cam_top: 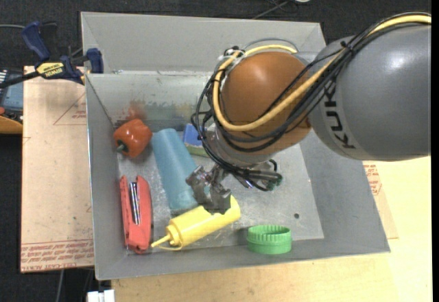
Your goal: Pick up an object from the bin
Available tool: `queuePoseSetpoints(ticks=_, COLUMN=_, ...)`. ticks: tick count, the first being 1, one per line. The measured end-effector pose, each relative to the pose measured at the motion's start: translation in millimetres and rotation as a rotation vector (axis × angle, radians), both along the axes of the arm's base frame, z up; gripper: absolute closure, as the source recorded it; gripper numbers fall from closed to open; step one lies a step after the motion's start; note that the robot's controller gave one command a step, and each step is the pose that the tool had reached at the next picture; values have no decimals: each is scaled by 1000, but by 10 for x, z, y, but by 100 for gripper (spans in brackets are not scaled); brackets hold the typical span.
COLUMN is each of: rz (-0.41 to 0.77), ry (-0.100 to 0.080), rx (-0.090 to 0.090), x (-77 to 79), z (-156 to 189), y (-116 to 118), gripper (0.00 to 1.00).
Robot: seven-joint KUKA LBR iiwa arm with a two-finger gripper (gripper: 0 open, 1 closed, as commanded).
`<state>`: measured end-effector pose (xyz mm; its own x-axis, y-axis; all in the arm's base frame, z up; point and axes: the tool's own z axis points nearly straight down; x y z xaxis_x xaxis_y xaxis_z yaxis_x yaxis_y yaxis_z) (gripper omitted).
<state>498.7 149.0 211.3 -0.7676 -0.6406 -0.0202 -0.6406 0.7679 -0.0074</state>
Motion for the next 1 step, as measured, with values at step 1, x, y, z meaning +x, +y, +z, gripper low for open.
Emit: queuePoseSetpoints(ticks=1, rz=0, ry=-6, rx=1, x=1, z=1023, y=1, gripper=100)
